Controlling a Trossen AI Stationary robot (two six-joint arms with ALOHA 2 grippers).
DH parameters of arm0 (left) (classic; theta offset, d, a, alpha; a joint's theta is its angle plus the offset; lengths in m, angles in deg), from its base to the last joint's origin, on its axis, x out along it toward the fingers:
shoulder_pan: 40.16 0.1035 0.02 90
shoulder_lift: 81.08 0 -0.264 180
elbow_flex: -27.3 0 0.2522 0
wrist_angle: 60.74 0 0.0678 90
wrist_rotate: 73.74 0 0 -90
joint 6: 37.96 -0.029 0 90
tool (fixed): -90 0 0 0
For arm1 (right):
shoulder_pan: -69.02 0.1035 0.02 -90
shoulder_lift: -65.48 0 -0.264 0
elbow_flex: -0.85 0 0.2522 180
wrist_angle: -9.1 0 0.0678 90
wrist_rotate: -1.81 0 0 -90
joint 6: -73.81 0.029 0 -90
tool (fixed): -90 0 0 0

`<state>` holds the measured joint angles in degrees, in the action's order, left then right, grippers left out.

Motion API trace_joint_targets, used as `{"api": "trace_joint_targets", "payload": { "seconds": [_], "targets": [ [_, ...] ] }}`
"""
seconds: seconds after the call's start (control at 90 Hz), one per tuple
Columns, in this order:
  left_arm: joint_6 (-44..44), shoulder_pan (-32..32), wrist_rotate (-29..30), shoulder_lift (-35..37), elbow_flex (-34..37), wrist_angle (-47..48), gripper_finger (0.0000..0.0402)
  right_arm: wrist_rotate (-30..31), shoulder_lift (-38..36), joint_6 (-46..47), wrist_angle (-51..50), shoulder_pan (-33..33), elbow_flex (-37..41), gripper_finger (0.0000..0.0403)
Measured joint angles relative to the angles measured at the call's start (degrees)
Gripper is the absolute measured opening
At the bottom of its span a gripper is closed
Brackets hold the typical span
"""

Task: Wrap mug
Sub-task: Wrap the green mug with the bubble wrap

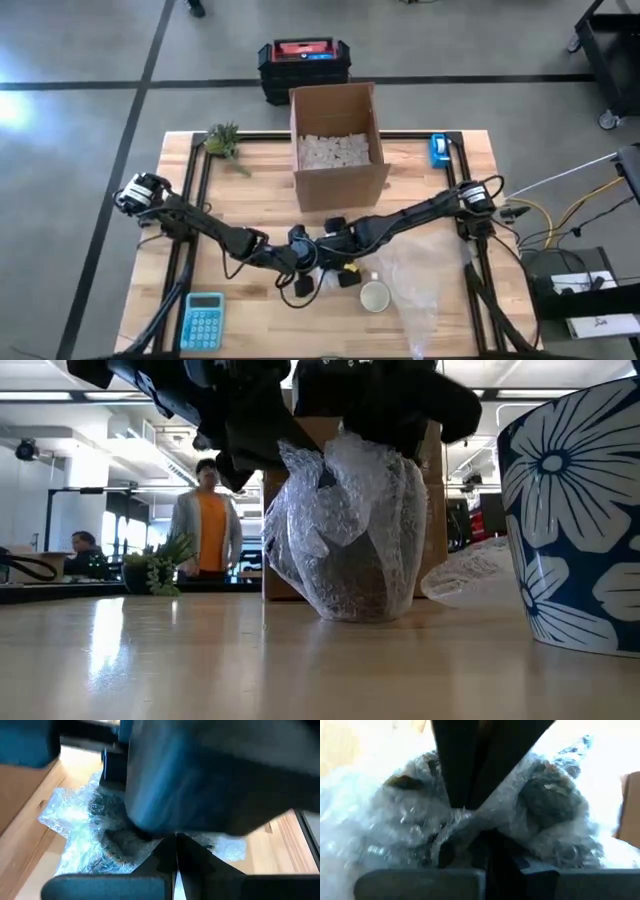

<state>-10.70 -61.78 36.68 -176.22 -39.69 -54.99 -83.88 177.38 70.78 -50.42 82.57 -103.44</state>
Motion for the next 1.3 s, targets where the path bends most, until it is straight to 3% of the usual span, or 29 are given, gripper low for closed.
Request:
{"api": "trace_joint_targets", "payload": {
  "seconds": [0.344, 0.889, 1.3],
  "targets": [
    [-0.01, 0.0, -0.09, -0.02, 0.0, -0.11, 0.0001, 2.62, -7.54, -0.81, -1.96, -0.34, -1.02, 0.0002],
    [0.01, 0.0, -0.02, -0.02, 0.0, -0.15, 0.0001, 5.23, 3.23, -1.21, -0.83, -0.01, 0.04, 0.0002],
    [-0.31, -0.02, -0.13, -0.02, 0.0, -0.16, 0.0001, 3.23, -3.92, -1.61, -3.23, 0.07, -1.22, 0.0002]
  ]
}}
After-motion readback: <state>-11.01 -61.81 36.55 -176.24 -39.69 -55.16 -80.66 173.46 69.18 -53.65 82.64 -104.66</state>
